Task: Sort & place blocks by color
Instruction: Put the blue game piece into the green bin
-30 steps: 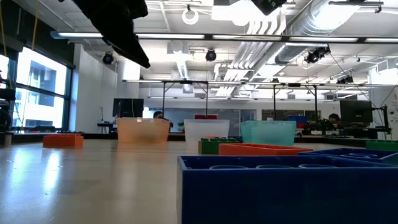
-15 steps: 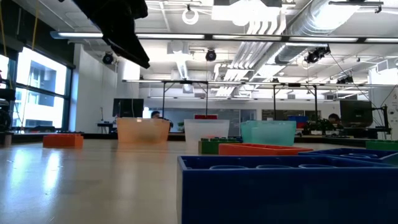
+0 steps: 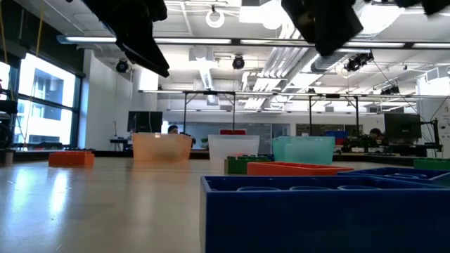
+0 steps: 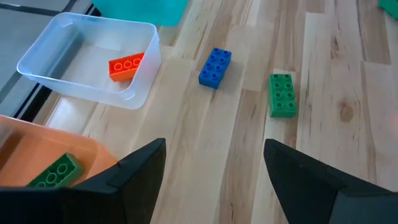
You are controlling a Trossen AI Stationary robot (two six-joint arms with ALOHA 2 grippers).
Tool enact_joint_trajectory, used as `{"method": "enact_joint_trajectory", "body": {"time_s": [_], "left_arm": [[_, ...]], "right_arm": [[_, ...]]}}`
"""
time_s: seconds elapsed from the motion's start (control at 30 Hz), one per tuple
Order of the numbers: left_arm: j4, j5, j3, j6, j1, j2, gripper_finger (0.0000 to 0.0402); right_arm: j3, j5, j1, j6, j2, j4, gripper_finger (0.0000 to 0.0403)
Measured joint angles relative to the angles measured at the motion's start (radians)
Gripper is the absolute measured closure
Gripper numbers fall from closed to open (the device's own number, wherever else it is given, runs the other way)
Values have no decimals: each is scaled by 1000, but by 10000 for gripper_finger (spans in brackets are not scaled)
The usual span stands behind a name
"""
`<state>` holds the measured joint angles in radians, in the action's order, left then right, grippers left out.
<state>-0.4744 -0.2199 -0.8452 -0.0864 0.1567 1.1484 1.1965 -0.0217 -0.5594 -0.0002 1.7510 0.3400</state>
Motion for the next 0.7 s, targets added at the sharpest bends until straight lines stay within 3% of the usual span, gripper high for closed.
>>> {"method": "enact_joint_trajectory", "body": {"time_s": [0.7], "left_arm": [[0,0,0,2,0,0,142]], "right_arm": [[0,-35,-9,45,170,7,151]]}}
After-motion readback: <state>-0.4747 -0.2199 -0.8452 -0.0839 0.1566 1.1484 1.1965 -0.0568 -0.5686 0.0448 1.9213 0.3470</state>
